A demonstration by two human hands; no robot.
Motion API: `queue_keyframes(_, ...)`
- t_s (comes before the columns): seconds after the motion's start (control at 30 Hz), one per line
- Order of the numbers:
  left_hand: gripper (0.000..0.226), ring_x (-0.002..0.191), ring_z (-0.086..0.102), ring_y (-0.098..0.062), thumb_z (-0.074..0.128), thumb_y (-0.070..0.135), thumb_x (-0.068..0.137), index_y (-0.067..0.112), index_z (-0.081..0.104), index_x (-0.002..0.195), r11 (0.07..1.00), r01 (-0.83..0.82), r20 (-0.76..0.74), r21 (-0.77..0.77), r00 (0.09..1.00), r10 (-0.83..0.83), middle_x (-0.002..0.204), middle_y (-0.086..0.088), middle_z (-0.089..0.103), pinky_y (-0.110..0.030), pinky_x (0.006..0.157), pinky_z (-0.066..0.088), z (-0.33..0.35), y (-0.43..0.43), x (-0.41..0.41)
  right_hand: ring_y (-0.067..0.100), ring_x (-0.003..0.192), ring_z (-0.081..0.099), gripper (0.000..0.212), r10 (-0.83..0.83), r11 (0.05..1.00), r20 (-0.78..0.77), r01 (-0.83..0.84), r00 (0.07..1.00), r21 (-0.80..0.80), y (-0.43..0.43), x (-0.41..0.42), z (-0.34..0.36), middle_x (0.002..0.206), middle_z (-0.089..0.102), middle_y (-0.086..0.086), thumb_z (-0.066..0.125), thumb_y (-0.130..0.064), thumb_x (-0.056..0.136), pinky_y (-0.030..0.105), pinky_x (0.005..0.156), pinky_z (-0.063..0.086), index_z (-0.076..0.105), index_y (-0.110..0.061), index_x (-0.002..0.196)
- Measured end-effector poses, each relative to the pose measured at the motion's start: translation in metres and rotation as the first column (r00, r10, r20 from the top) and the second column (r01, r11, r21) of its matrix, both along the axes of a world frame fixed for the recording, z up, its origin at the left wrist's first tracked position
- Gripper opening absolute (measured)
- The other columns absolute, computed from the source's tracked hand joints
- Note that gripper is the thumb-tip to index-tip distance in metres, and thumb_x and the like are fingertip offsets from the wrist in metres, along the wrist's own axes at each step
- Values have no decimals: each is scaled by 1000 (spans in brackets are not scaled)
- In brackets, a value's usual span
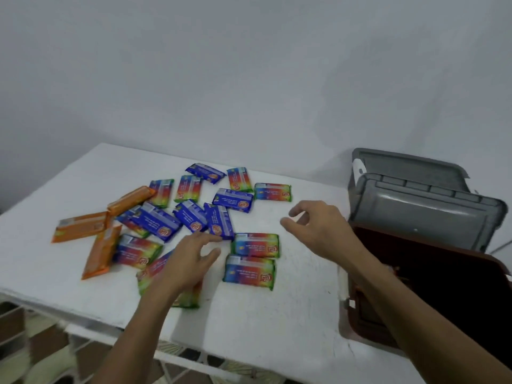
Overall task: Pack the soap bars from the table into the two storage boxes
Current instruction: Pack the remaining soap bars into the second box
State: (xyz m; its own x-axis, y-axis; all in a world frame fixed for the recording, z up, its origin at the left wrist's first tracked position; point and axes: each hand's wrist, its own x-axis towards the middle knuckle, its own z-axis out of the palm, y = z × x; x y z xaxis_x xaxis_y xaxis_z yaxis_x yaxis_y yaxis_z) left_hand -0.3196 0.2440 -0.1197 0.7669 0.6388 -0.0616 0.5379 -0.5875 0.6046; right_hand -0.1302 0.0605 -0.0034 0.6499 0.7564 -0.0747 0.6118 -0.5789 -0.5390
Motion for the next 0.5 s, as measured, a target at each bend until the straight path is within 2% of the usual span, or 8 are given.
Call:
queue_keyframes(0.1, 31, 121, 50, -18, 60, 34, 93, 31, 62, 124, 992, -56, -8, 111, 998, 58, 135, 3, 53, -38, 101, 43, -9, 28, -30, 12, 87, 63, 40, 77, 994, -71, -83, 994, -77, 33, -32, -20, 111, 70, 0, 58, -48, 93, 31, 78, 55, 60, -21, 122)
queue_keyframes(0.17, 32, 123, 48, -21, 62, 32, 92, 28, 64, 123, 979, -127, -19, 160, 991, 132, 135, -1, 53, -39, 100, 42, -13, 45, -48, 13, 91, 65, 38, 91, 989, -133, -105, 987, -105, 54, -52, -37, 116, 69, 0, 61, -47, 91, 33, 80, 57, 61, -24, 121)
queue_keyframes(0.3, 35, 130, 41, -32, 63, 33, 90, 26, 64, 124, 907, -331, -45, 261, 934, 354, 141, -11, 48, -49, 103, 37, -22, 70, -81, 12, 87, 65, 39, 155, 981, -162, -171, 974, -90, 88, -88, -64, 103, 72, -3, 62, -49, 90, 33, 81, 56, 62, -25, 121)
queue_keyframes(0.43, 46, 140, 21, -42, 58, 43, 92, 31, 53, 136, 821, -532, -29, 210, 835, 549, 155, -17, 27, -61, 107, 27, -26, 85, -106, 16, 98, 65, 42, 215, 971, -158, -229, 964, -75, 123, -122, -83, 116, 69, 0, 59, -47, 93, 38, 84, 56, 60, -22, 126)
queue_keyframes(0.5, 50, 140, 23, -44, 51, 55, 92, 37, 48, 139, 823, -552, -100, 131, 819, 565, 155, -19, 26, -62, 106, 29, -31, 96, -115, 18, 102, 63, 40, 247, 964, -94, -255, 964, -77, 141, -135, -90, 120, 67, 2, 56, -45, 95, 38, 83, 56, 60, -20, 125)
